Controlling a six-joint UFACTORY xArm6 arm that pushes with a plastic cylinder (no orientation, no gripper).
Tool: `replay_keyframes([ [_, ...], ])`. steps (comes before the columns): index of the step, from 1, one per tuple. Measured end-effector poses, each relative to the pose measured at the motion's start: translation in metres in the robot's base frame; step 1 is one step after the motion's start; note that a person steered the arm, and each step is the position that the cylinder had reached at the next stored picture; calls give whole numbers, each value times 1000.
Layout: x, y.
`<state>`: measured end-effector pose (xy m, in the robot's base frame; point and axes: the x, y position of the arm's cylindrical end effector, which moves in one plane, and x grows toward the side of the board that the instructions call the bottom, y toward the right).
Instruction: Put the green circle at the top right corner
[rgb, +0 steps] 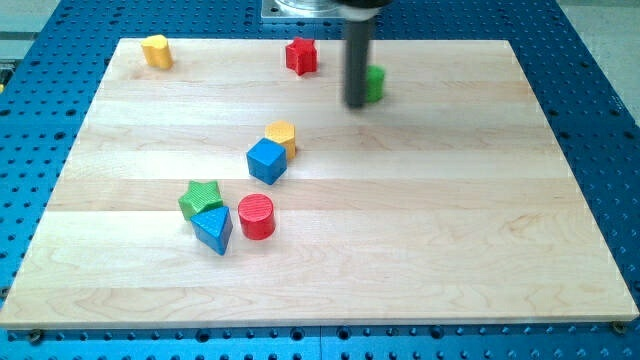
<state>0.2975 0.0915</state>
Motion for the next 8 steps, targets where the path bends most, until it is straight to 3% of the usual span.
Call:
replay_keyframes([
  [1,-56,83],
  [2,-21,47],
  [3,-39,124],
  [4,-95,129],
  [5,-103,78],
  [6,-3,22],
  [7,14,-26],
  [8,-20,-36],
])
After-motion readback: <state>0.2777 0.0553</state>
